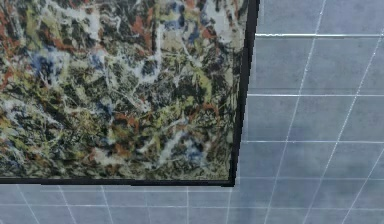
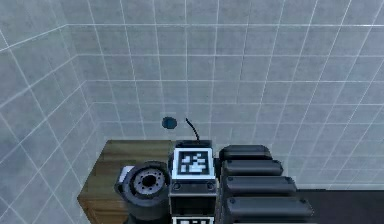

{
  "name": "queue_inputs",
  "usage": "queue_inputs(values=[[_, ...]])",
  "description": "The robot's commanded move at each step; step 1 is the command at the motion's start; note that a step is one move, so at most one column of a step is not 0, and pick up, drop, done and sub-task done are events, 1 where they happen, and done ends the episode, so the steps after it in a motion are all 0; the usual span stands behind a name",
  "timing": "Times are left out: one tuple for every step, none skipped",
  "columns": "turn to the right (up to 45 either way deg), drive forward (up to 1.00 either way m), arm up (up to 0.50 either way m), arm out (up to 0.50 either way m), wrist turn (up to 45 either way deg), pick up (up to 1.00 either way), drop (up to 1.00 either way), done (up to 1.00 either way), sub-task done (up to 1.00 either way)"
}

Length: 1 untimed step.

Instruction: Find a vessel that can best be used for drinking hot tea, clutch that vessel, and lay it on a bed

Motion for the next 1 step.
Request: queue_inputs(values=[[-45.0,0.00,0.00,0.00,0.0,0.00,0.00,0.00,0.00]])
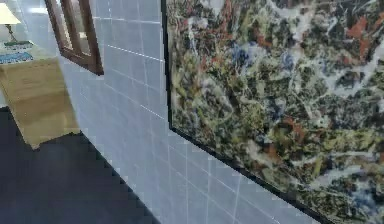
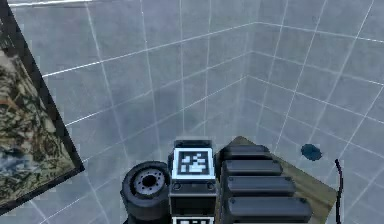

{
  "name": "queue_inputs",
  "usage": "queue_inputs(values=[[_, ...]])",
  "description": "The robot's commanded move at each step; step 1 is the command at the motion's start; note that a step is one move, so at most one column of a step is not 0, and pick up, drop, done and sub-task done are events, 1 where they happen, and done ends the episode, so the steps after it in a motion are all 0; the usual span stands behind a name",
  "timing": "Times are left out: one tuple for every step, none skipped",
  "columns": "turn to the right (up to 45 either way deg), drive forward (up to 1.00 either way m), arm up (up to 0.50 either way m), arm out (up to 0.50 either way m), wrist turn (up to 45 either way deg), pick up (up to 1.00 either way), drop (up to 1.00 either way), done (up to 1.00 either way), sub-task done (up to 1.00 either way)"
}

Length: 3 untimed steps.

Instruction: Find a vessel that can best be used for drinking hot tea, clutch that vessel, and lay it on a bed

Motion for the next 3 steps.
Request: queue_inputs(values=[[-45.0,0.00,0.00,0.00,0.0,0.00,0.00,0.00,0.00],[-45.0,0.00,0.00,0.00,0.0,0.00,0.00,0.00,0.00],[0.0,0.90,0.00,0.00,0.0,0.00,0.00,0.00,0.00]])
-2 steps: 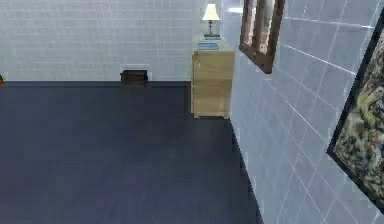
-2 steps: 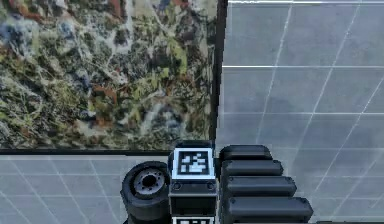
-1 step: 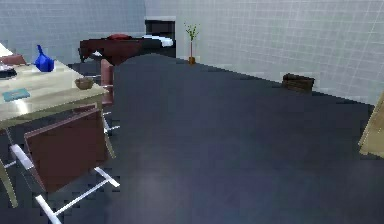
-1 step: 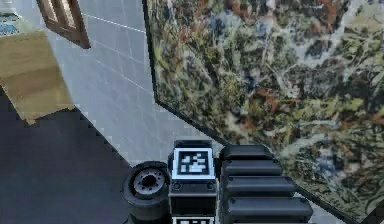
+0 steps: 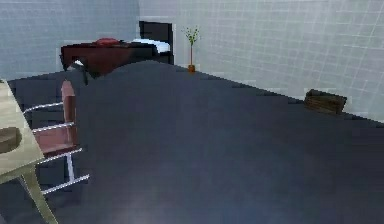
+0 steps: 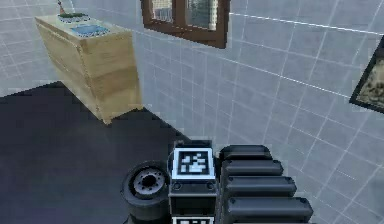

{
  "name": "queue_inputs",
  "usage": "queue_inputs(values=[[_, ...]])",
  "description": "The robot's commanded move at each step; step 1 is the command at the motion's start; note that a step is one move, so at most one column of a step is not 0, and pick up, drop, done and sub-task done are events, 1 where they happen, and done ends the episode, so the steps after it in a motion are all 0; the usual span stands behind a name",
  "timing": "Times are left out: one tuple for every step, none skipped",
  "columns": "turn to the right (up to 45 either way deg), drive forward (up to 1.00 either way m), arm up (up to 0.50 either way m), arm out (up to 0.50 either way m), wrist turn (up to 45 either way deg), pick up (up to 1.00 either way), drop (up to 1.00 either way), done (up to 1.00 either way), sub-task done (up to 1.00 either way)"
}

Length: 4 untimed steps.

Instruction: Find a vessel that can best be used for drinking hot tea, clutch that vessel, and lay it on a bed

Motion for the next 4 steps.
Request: queue_inputs(values=[[-9.0,0.00,0.00,0.00,0.0,0.00,0.00,0.00,0.00],[0.0,1.00,0.00,0.00,0.0,0.00,0.00,0.00,0.00],[0.0,1.00,0.00,0.00,0.0,0.00,0.00,0.00,0.00],[0.0,1.00,0.00,0.00,0.0,0.00,0.00,0.00,0.00]])
